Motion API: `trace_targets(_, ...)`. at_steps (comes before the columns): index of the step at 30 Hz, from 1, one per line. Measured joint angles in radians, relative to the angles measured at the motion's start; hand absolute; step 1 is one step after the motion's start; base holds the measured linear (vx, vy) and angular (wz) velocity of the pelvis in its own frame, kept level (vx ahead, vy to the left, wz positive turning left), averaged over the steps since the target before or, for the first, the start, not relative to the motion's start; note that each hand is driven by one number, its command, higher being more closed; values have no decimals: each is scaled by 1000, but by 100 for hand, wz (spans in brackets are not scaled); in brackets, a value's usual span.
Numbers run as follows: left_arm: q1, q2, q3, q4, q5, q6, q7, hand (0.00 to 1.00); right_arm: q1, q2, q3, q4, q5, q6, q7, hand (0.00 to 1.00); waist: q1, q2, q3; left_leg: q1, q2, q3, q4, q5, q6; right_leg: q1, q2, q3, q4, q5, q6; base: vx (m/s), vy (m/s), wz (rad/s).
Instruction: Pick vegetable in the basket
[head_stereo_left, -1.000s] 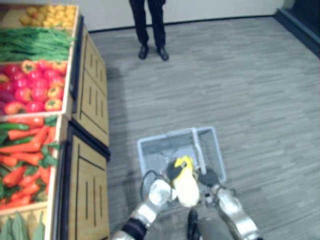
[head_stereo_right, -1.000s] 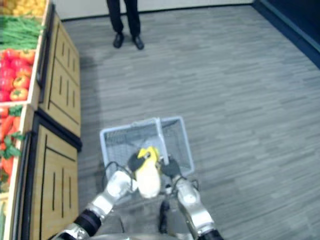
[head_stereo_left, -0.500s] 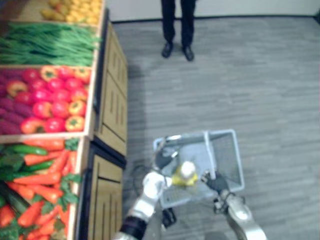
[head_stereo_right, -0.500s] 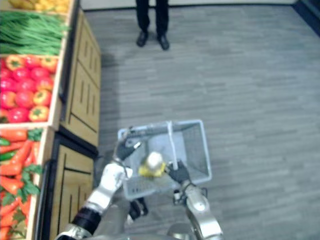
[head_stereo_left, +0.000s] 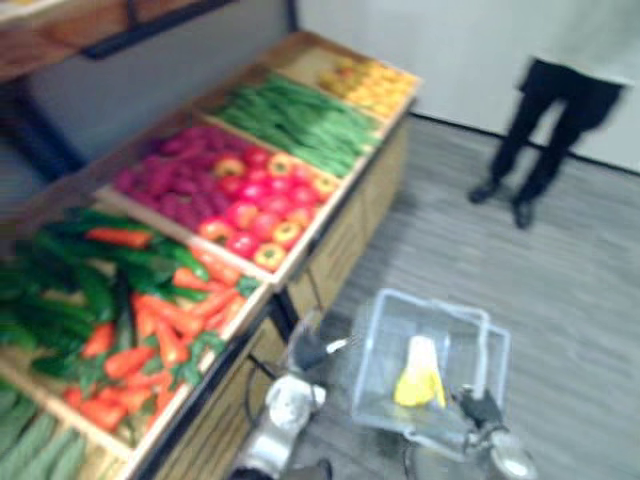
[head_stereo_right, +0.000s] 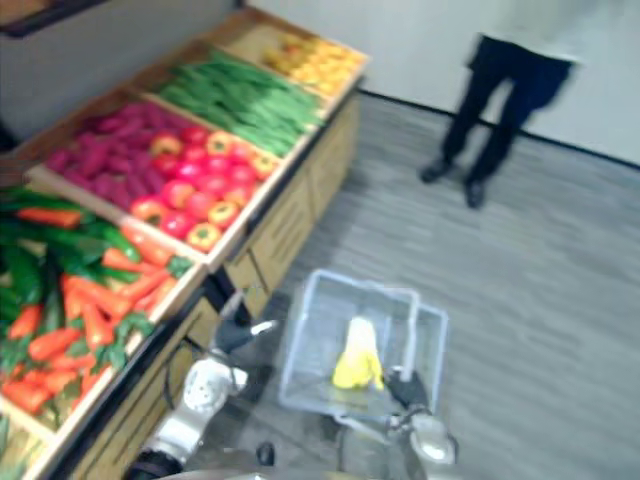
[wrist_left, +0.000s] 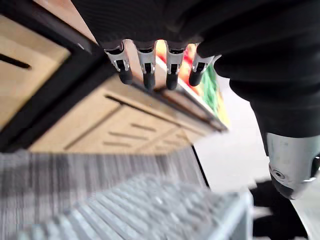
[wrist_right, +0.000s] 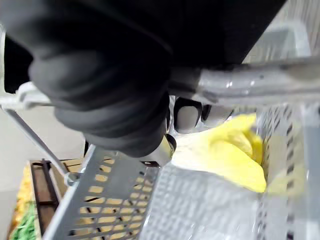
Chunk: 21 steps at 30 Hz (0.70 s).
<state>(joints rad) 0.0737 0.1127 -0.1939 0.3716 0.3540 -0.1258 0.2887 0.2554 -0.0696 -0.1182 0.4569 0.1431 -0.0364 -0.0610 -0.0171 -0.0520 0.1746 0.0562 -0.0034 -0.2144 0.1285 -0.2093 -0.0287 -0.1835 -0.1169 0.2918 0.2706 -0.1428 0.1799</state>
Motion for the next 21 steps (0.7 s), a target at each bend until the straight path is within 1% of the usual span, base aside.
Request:
trace_targets(1,22,2,15,-6,0,0,2,0,-8,-10,-17,26,-19,-2,-12,100,4,8,-8,0,17,-13,-2,-4,-9,-1,14,-21,28,6,-7,248,-619,154)
trace_targets(2,64,-2,38,-24,-1,0,8,0,-25,-40,-53,74,-35,-1,-38,100,25,43,-23,-8,62,-13,0,8,-36,2,35,-88,49,-16,-40,218,-471,102)
trace_targets(3,81,-5,43,-38,-8,-1,8,0,-34,-57,-73,105,-51,-2,-45,100,34,59,-33,-20,77,-7,3,21,-52,6,38,-122,52,-20,-47,192,-350,147)
trace_targets(4,88,-15,58,-60,-28,-5,9,0,-46,-83,-114,164,-68,-4,-55,100,37,71,-39,-43,94,26,11,59,-59,32,21,-214,52,-23,-69,172,-288,204)
trace_targets(5,78,-34,83,-80,-37,-9,9,0,-46,-91,-159,226,-67,1,-66,100,33,70,-38,-65,104,102,19,87,-43,77,-10,-327,32,-26,-76,167,-282,238)
trace_targets(6,72,-43,94,-89,-37,-14,10,0,-44,-93,-184,257,-67,3,-73,100,30,70,-39,-82,114,161,21,91,-40,103,-22,-377,21,-25,-78,145,-241,263)
trace_targets(7,69,-51,118,-114,-38,-25,10,0,-43,-94,-220,305,-68,5,-93,100,24,70,-39,-99,132,311,25,92,-42,142,-37,-465,-3,-23,-81,87,-160,241)
trace_targets(8,67,-51,156,-137,-39,-26,11,0,-54,-101,-240,348,-82,5,-103,100,29,70,-39,-96,142,486,17,102,-41,164,-52,-530,-11,-25,-86,64,-112,209)
trace_targets(10,66,-48,192,-142,-41,-26,12,0,-71,-101,-276,377,-100,11,-108,100,28,76,-40,-76,143,580,-7,138,-33,177,-59,-574,-12,-26,-88,44,4,115)
trace_targets(11,56,-38,237,-140,-52,-24,13,0,-81,-97,-301,407,-107,10,-108,100,34,75,-37,-51,136,623,-44,164,-31,196,-74,-615,-11,-28,-90,54,62,87)
trace_targets(12,52,-31,250,-141,-58,-24,15,0,-79,-93,-312,407,-109,9,-108,100,36,76,-38,-51,132,634,-47,170,-24,206,-83,-630,-12,-28,-90,18,113,89)
trace_targets(14,44,14,308,-144,-65,-23,23,0,-78,-75,-342,422,-144,9,-106,100,44,60,-46,-42,103,627,-66,171,-15,243,-110,-679,-21,-28,-87,-48,126,53)
trace_targets(15,43,25,316,-145,-65,-23,25,0,-78,-68,-348,422,-145,10,-105,100,45,56,-48,-35,91,611,-84,174,-11,250,-115,-686,-26,-29,-86,-43,174,58)
trace_targets(16,35,41,334,-167,-65,-16,25,0,-67,-62,-352,424,-145,9,-104,100,37,44,-56,-23,60,606,-149,181,-6,252,-138,-706,-27,-26,-81,-12,152,60)
trace_targets(17,27,45,338,-179,-65,-16,25,0,-64,-59,-363,424,-145,9,-104,100,33,41,-55,-15,55,624,-169,180,-6,255,-149,-716,-23,-22,-74,-2,187,92)
trace_targets(18,8,50,337,-193,-63,-16,25,0,-62,-54,-389,424,-146,10,-103,100,20,36,-53,-3,39,644,-202,181,-6,253,-174,-731,7,-19,-71,20,159,79)
trace_targets(19,-7,54,335,-194,-62,-16,25,0,-60,-54,-405,423,-145,11,-104,100,18,28,-48,5,28,644,-221,182,-6,236,-194,-721,65,-19,-73,4,149,73)
trace_targets(20,-17,61,332,-195,-56,-16,25,0,-61,-54,-418,423,-144,12,-104,100,17,28,-47,12,25,642,-226,187,-8,214,-203,-706,122,-20,-78,7,101,43)
trace_targets(21,-35,88,314,-195,-49,-15,27,0,-61,-52,-430,424,-142,13,-107,100,17,39,-46,17,28,620,-215,204,-4,152,-205,-627,232,-34,-118,3,20,39)
